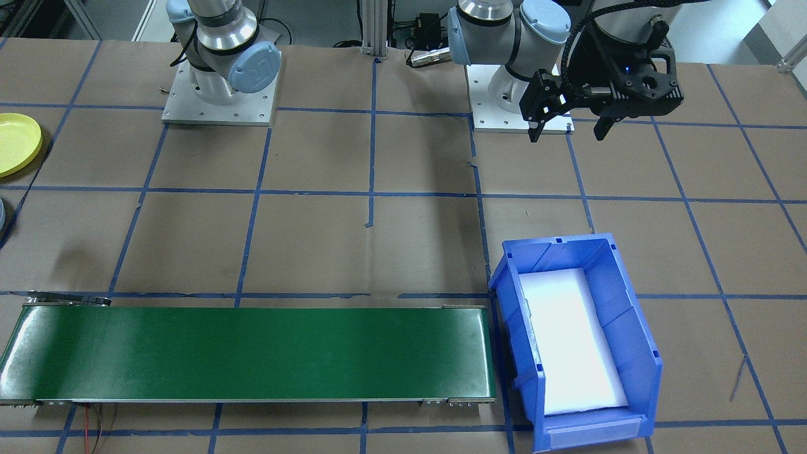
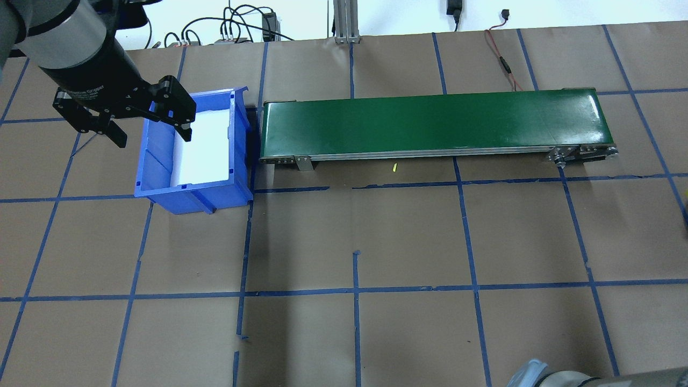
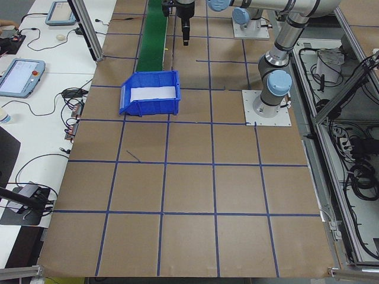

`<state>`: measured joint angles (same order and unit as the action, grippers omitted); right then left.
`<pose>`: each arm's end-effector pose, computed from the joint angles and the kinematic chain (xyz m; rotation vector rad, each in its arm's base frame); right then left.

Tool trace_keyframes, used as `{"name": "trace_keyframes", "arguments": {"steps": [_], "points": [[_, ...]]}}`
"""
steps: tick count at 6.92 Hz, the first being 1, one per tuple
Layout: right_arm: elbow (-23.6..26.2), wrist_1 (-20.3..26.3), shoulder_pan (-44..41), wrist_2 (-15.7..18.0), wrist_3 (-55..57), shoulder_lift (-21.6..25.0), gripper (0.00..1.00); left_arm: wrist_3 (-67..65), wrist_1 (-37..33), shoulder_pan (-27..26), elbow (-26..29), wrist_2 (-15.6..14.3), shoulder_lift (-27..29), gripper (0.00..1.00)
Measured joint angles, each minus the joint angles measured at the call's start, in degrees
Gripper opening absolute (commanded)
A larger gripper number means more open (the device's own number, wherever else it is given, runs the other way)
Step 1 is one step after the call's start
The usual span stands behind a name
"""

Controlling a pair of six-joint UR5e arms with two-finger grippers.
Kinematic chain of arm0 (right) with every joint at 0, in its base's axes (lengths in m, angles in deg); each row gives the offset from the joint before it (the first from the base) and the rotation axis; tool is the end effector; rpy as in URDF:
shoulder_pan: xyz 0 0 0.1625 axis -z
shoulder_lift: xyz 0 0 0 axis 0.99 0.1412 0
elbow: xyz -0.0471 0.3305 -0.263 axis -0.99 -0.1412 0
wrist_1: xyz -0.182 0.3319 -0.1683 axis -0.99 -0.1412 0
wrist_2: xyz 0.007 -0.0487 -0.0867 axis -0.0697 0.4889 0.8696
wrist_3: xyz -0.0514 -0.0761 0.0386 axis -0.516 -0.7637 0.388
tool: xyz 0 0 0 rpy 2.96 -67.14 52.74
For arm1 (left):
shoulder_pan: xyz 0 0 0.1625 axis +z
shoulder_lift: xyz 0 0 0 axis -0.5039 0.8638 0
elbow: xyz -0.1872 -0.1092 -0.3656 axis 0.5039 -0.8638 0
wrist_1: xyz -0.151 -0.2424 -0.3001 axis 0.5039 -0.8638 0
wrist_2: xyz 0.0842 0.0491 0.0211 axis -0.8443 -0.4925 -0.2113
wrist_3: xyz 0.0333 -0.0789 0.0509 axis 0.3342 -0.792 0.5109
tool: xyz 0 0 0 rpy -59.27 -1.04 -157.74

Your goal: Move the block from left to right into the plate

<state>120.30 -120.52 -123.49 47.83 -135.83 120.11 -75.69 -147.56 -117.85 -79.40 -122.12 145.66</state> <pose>-0.3075 -0.4290 0.3169 0.4741 -2.9964 -0.2045 -0.1127 -0.4677 0.5195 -0.0965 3.1296 0.0116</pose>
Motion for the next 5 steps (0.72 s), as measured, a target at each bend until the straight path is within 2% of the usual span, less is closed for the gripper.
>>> {"name": "trace_keyframes", "arguments": {"steps": [2, 3, 5], "points": [[1.2, -0.8, 13.7, -1.8, -11.3, 0.0, 0.32, 0.0, 0.0, 0.0, 0.0, 0.0, 0.0, 1.00], [2.0, -0.9, 18.8, -3.7, -15.0, -0.3, 0.40, 0.0, 0.0, 0.0, 0.0, 0.0, 0.0, 1.00], [4.1, -1.5, 25.7, -8.6, -20.8, -2.6, 1.00, 0.0, 0.0, 0.0, 0.0, 0.0, 0.0, 1.00]]}}
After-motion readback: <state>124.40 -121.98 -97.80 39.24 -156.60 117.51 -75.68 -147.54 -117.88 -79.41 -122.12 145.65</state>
